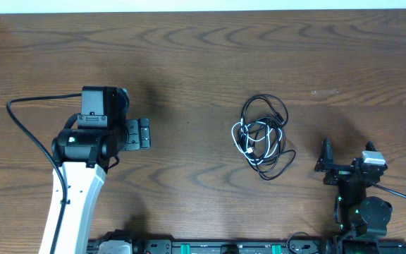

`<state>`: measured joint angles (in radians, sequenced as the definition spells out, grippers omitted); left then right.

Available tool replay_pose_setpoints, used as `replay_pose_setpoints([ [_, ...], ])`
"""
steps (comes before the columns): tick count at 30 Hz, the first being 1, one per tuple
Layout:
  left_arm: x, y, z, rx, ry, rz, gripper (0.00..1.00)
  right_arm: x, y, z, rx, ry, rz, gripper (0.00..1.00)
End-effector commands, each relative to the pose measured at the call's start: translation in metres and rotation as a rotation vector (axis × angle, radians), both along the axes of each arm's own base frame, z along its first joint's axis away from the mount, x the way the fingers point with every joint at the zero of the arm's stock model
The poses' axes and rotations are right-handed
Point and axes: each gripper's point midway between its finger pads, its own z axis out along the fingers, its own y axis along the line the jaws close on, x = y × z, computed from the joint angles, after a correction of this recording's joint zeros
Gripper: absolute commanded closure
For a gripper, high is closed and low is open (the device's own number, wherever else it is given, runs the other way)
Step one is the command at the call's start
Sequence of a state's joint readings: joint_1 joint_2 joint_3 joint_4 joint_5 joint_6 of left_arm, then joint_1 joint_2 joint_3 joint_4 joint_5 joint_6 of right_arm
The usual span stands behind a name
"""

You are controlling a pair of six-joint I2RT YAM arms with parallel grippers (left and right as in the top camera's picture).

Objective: Untangle cables

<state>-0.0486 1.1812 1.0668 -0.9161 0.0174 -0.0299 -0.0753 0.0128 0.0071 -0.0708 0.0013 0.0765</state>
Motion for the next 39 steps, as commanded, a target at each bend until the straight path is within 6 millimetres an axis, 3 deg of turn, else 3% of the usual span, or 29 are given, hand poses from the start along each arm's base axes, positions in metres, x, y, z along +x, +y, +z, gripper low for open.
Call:
replay_pose_setpoints([
  [1, 0.004, 0.0, 0.008, -0.004, -0.021, 0.013, 0.06, 0.0, -0.002, -0.001, 0.011, -0.001, -0.013, 0.01],
  [27, 0.007, 0.003, 0.009, 0.01, -0.03, 0.02, 0.06, 0.0, -0.002, -0.001, 0.011, -0.001, -0.013, 0.01],
  [39, 0.019, 0.004, -0.021, 0.024, 0.064, 0.022, 0.06, 0.0, -0.002, -0.001, 0.011, -0.001, -0.013, 0.01],
])
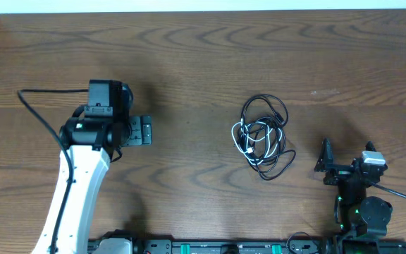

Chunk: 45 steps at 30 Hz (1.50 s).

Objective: Untangle cables

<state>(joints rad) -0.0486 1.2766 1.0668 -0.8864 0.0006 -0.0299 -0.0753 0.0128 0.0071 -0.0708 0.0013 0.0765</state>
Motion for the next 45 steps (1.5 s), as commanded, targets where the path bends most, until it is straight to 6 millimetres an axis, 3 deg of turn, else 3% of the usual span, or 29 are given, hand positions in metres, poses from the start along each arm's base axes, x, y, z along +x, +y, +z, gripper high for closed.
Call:
replay_pose_setpoints([
  [1, 0.0083, 0.0015, -0.0023, 0.007, 0.011, 0.015, 0.06, -0.0004, -0.002, -0.0006, 0.011, -0.001, -0.013, 0.01],
  [45, 0.0103, 0.0013, -0.0082, 0.007, 0.028, 0.016, 0.06, -0.0004, -0.002, -0.0006, 0.011, -0.001, -0.014, 0.01],
])
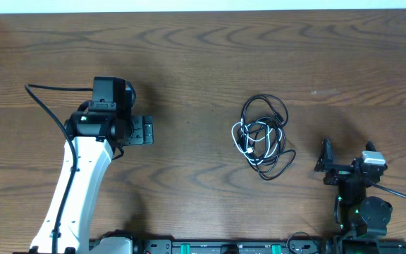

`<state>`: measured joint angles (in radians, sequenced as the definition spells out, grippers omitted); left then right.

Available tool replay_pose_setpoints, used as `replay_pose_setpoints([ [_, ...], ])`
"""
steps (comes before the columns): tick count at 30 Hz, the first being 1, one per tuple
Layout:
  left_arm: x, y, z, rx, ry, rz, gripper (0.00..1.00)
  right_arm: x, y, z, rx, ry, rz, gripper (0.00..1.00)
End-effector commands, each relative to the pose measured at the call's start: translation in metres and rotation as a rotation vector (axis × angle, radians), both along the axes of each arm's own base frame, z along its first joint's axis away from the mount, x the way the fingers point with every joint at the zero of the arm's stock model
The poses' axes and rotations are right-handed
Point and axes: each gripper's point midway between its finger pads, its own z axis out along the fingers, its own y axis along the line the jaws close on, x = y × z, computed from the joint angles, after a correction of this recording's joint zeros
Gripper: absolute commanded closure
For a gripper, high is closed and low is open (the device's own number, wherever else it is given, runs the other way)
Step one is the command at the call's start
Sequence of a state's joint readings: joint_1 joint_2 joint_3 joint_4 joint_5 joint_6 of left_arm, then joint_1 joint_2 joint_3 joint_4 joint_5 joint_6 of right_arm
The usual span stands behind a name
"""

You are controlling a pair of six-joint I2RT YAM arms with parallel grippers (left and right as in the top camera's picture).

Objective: Untangle cables

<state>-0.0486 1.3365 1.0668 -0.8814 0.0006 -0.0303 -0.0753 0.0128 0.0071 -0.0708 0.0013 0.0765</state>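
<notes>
A tangle of black and white cables lies on the wooden table, right of the middle. My left gripper hovers well to the left of the tangle, pointing toward it; its jaws look open and nothing is between them. Near the table's front right corner sits my right gripper, close to the tangle's lower right loop and not touching it. Whether its fingers are open or shut is unclear from above.
The table's far edge meets a white wall. A dark rail with equipment runs along the near edge. The left arm's black cable loops out to the left.
The left arm shifted slightly right and away from the near edge, its gripper staying at about the same spot. The cables and the right arm are unchanged.
The left gripper was left of the tangle, farther toward the left edge. It then stood a little more to the right, and now slightly farther still. The cable tangle and the right arm have stayed put throughout.
</notes>
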Motion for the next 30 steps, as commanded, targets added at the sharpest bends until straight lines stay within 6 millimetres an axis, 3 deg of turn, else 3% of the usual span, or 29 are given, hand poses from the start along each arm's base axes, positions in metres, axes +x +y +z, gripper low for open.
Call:
replay_pose_setpoints([
  [1, 0.008, 0.001, 0.008, 0.005, -0.029, 0.015, 0.06, 0.0, -0.002, -0.001, 0.011, -0.001, -0.014, 0.01],
  [30, 0.035, -0.009, 0.019, -0.05, -0.145, -0.005, 0.06, 0.0, -0.002, -0.001, 0.011, -0.001, -0.014, 0.01],
])
